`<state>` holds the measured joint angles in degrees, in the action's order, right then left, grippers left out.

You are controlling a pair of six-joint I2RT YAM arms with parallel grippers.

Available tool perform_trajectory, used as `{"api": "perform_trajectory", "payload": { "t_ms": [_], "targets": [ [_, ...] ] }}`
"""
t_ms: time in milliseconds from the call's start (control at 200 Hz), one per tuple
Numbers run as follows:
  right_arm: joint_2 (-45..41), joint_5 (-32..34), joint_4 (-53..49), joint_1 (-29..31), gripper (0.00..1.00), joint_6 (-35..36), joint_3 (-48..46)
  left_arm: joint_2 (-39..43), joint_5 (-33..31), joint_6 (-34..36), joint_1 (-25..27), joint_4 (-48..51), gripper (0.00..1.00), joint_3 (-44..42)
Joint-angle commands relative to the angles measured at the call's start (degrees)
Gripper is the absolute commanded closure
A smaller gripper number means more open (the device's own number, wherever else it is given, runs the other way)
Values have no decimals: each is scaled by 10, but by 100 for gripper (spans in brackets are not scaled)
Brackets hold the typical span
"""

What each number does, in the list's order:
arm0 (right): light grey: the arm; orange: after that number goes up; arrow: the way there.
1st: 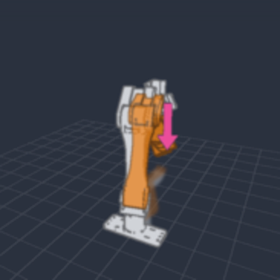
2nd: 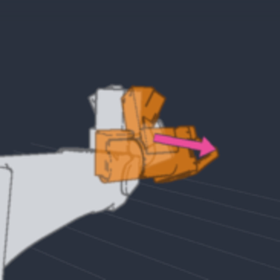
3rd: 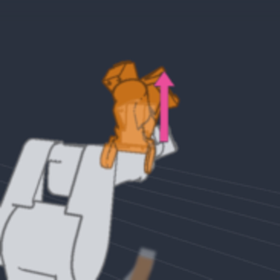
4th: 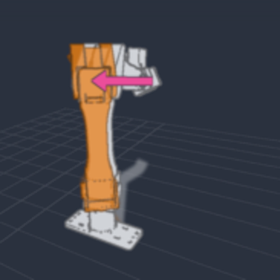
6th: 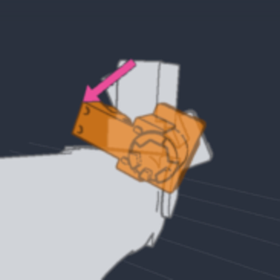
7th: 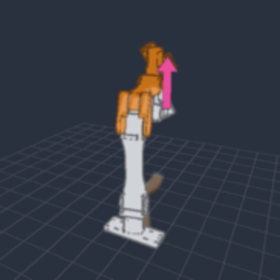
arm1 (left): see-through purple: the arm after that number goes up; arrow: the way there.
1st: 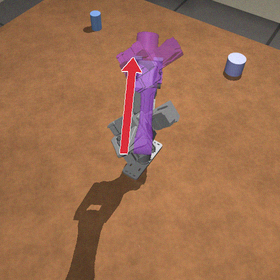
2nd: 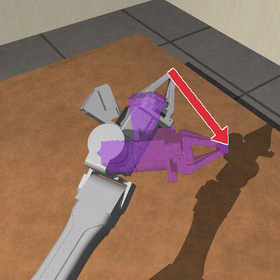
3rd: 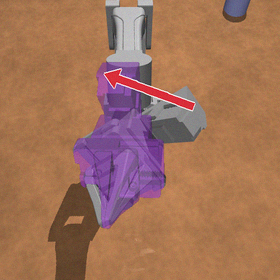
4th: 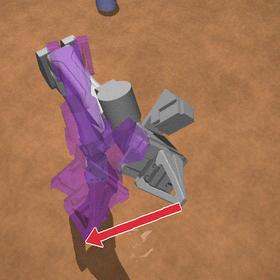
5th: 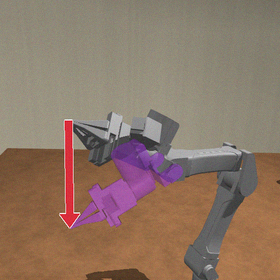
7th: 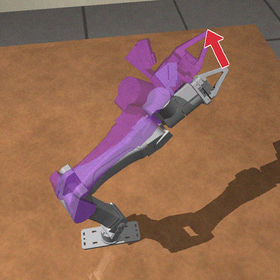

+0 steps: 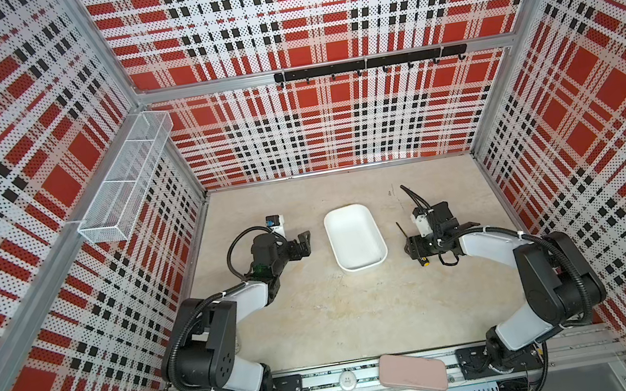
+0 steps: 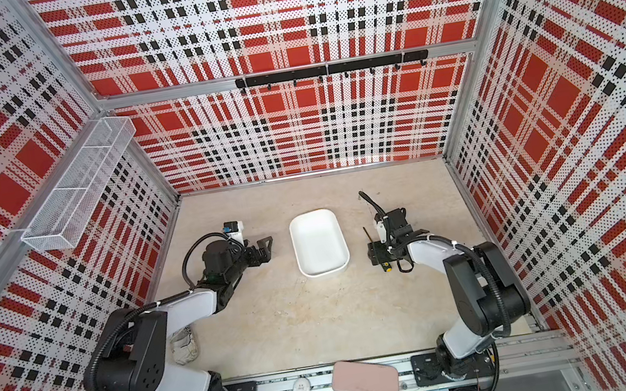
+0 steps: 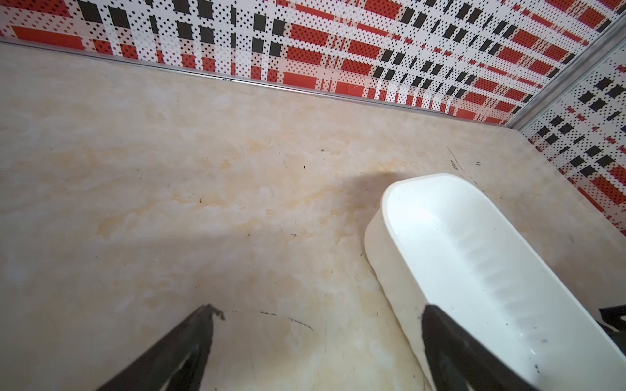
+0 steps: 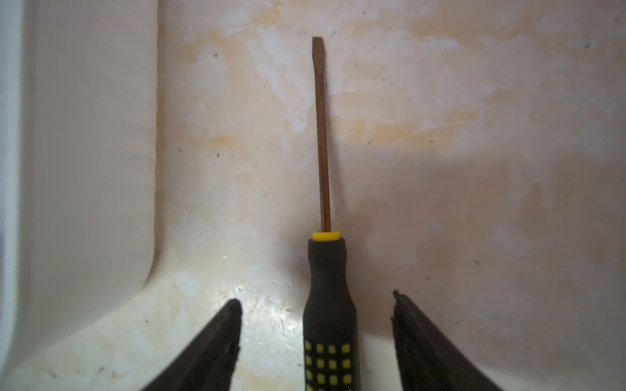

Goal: Put the screwdriver in the bin
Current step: 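Lower the right gripper and close it on the screwdriver handle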

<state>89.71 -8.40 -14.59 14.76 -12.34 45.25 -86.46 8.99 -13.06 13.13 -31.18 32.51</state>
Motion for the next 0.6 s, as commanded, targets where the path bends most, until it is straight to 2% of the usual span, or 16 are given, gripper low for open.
{"api": "perform_trajectory", "payload": {
  "t_ms": [0, 291, 461, 596],
  "targets": [
    [2, 16, -23, 7, 39, -2, 2, -8, 12, -5, 5, 2, 2, 10],
    [16, 29, -56, 10, 53, -21, 19, -1, 3, -17, 6, -2, 2, 11],
    [29, 29, -76, 11, 66, -29, 32, -1, 3, -15, 6, -2, 2, 11],
    [32, 23, -81, 11, 83, -38, 43, -1, 2, -13, 6, -2, 2, 11]
  ]
}}
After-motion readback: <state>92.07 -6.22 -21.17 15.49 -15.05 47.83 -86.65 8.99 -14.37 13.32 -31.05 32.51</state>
